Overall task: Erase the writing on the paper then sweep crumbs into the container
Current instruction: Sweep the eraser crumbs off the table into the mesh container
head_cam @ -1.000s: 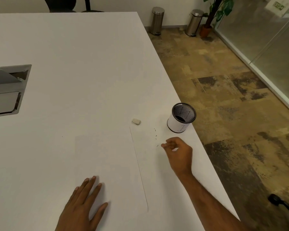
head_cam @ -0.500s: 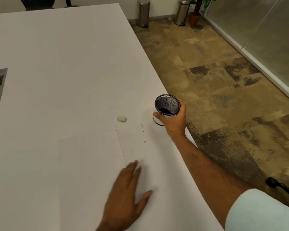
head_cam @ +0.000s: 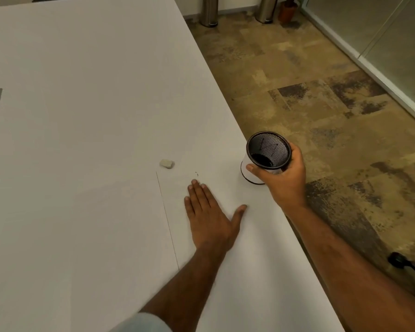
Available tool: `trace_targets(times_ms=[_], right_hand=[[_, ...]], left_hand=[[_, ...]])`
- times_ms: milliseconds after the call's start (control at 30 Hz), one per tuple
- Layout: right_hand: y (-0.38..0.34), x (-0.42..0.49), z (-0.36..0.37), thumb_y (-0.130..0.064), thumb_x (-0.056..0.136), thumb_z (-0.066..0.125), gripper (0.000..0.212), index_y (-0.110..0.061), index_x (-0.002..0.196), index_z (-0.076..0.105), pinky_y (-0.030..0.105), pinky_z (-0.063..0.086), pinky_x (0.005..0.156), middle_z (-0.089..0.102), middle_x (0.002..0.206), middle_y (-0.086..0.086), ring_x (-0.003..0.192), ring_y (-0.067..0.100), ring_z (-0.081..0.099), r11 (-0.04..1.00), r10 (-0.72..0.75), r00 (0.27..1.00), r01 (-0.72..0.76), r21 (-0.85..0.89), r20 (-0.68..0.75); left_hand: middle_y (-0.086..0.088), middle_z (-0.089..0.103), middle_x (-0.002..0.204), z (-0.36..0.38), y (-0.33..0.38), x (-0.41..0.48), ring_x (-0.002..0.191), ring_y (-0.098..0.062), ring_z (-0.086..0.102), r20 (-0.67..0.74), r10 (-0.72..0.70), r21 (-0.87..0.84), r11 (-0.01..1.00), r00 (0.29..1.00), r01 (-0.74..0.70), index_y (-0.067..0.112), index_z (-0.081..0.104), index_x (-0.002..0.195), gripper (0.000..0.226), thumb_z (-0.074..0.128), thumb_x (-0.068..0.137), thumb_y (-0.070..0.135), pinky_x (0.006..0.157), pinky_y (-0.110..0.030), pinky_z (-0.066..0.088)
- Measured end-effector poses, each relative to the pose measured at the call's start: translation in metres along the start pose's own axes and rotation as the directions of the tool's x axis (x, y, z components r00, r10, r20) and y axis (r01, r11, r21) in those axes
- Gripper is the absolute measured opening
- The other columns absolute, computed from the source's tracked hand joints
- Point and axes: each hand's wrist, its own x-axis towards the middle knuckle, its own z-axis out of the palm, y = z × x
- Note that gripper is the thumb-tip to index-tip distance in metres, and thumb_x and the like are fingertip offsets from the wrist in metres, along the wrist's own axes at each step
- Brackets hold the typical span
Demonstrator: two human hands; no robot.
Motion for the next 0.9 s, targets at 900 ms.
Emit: trace_targets(times_ms=[900], right_hand=[[0.095, 0.029, -0.118, -0.014, 0.055, 0.092, 0.088, -0.026, 0.129, 0.045, 0.029, 0.047, 0.091, 0.056, 0.126, -0.003, 0.115, 0.015, 0.055, 0.956, 0.162, 0.923, -0.060, -0.286, 0.348]], left_hand=[[0.001, -0.019, 0.165, -0.009, -0.011, 0.030, 0.152, -0.013, -0.017, 0.035, 0.356, 0.003, 0.935, 0.934, -0.356, 0.015, -0.011, 0.158, 0.100, 0.000, 0.084, 0.082, 0.123, -0.030, -0.010]])
